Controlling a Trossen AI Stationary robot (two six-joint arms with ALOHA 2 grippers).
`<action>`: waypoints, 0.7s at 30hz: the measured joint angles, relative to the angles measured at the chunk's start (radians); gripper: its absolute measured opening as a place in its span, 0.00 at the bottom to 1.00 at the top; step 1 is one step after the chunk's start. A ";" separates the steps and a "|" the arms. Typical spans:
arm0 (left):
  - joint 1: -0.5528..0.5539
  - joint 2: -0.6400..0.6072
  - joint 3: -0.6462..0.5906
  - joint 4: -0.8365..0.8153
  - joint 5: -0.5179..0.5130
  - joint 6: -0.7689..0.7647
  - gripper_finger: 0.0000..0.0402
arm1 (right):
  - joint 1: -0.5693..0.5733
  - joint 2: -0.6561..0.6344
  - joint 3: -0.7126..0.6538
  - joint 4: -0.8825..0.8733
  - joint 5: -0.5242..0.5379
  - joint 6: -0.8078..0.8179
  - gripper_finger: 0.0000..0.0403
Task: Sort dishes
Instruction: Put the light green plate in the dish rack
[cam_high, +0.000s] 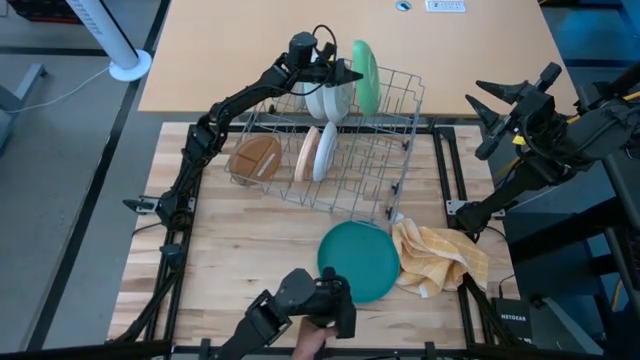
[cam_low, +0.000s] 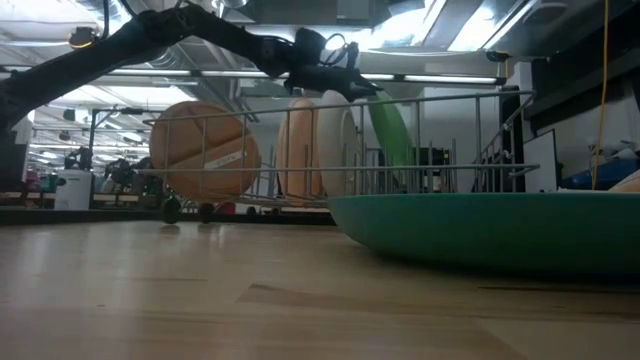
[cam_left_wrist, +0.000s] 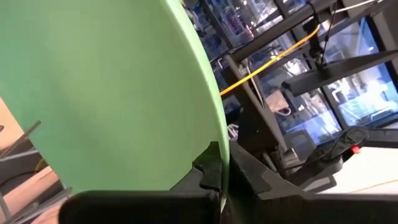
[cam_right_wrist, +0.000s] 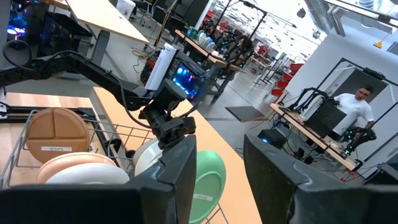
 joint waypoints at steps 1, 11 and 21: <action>0.000 0.000 0.000 -0.007 0.000 0.008 0.00 | 0.000 0.000 0.000 0.000 0.000 0.000 0.34; -0.016 0.000 0.001 -0.055 0.000 0.100 0.01 | 0.000 0.000 0.000 0.000 0.000 0.000 0.34; -0.027 0.000 0.001 -0.059 -0.028 0.150 0.09 | 0.000 0.000 0.000 -0.010 -0.002 0.043 0.34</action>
